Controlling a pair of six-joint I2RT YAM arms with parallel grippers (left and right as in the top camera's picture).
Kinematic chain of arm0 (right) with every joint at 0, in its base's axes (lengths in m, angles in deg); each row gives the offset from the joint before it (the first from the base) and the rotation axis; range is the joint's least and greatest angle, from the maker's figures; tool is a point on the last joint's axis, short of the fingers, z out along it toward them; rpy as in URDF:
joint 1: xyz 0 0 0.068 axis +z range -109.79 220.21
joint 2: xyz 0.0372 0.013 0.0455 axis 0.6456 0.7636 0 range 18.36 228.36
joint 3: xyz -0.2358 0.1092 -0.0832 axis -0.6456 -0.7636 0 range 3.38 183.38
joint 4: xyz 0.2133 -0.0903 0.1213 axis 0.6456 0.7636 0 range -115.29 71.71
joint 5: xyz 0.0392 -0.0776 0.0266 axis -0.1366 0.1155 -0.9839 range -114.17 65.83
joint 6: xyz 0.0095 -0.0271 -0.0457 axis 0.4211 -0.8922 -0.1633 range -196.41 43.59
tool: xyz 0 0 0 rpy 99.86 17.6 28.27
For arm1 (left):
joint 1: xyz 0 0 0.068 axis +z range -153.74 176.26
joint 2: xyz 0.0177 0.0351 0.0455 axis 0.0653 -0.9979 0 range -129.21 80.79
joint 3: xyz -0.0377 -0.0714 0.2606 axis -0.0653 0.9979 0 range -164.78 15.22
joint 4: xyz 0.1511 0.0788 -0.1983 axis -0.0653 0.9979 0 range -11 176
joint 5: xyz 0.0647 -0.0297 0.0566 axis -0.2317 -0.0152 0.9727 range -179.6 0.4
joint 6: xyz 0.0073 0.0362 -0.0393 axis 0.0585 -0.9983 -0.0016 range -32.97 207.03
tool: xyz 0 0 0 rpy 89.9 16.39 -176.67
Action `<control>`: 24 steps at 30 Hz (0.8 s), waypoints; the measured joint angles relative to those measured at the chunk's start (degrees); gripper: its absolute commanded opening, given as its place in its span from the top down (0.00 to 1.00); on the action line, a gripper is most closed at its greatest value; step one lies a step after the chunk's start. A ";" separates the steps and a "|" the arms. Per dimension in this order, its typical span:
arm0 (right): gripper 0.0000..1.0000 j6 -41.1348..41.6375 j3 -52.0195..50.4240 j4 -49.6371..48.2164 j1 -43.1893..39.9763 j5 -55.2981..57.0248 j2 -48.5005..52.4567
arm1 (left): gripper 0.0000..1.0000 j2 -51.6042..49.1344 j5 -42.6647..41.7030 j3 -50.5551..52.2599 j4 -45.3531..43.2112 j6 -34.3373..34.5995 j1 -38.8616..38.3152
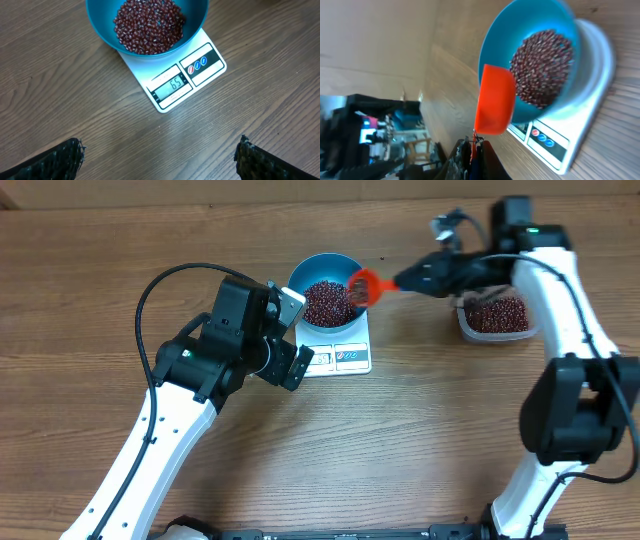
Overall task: Scoop item into bowl and weigh 150g on scale
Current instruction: 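Carry the filled scoop left over the blue bowl with right gripper, then tip the scoop to pour beans into the blue bowl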
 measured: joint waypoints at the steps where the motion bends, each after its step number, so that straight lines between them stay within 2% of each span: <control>1: 0.96 1.25 0.13 -0.44 1.53 1.46 0.00 | 0.00 0.00 0.00 0.00 0.00 0.00 0.00; 6: 0.96 6.14 5.25 0.61 8.46 12.61 0.44 | 0.00 0.00 0.00 0.02 0.00 0.02 0.00; 15: 0.96 8.57 19.78 6.36 19.85 41.79 0.44 | 0.01 0.00 0.02 0.00 0.00 0.00 0.00; 24: 0.96 8.61 20.92 7.43 28.48 61.61 0.44 | 0.01 0.00 0.00 0.00 0.00 0.00 0.00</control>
